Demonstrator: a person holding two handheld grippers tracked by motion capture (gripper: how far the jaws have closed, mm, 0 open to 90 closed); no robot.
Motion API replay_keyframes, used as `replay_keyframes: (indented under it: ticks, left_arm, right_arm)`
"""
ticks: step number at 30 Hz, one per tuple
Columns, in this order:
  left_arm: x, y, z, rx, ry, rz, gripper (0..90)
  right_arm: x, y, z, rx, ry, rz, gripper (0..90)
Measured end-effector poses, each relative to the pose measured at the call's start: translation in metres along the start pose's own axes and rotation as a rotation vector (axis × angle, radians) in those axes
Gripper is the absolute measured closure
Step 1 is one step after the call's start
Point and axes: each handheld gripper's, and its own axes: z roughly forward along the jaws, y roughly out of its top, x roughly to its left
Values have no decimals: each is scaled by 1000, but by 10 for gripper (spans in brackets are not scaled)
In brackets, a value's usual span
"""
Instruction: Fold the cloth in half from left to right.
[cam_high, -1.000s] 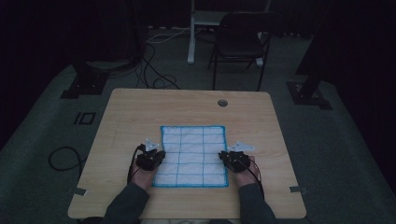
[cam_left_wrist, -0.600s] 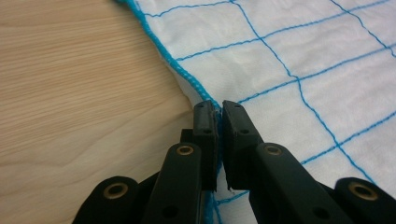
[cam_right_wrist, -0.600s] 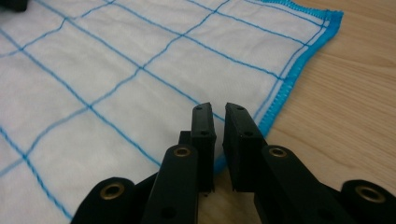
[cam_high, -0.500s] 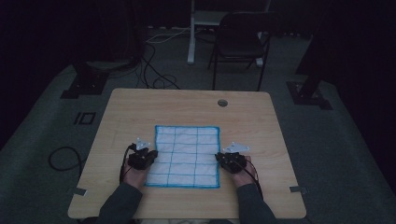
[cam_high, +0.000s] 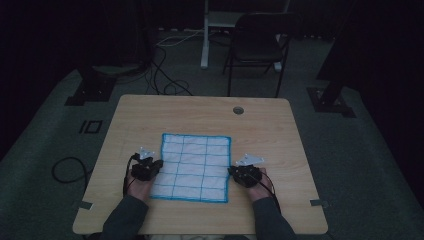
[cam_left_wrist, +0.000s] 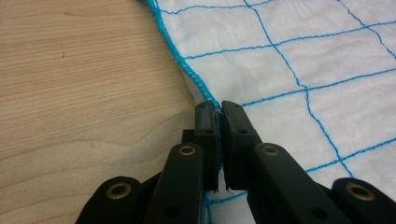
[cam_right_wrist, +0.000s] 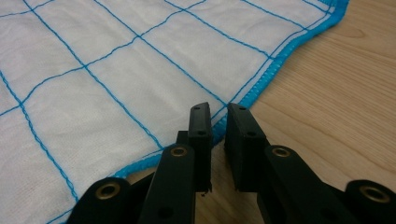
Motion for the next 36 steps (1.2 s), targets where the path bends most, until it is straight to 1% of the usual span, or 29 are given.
replay_keyframes:
  ticks: [1, 5, 9, 17, 20, 23, 27, 36]
  left_arm:
    - [0, 0, 0, -3, -1, -3, 873]
    - [1, 2, -4, -15, -18, -7, 874]
    - [1, 7, -9, -35, -44, -18, 873]
    - [-4, 17, -17, -66, -80, -17, 874]
    - [-6, 21, -20, -76, -93, -11, 874]
    - [-9, 25, -23, -85, -94, 1, 874]
    - [-13, 30, -28, -94, -106, 14, 875]
    - [-19, 42, -37, -102, -150, 25, 876]
  right_arm:
    - [0, 0, 1, -1, 8, 2, 810]
    - [0, 0, 1, -1, 9, 4, 810]
    - [0, 0, 1, -1, 10, 7, 808]
    - [0, 0, 1, -3, 13, 11, 803]
    - [-1, 0, 1, -3, 13, 10, 800]
    - [-1, 0, 1, -3, 11, 11, 796]
    - [-1, 0, 1, -4, 10, 13, 790]
    - [-1, 0, 1, -4, 11, 14, 787]
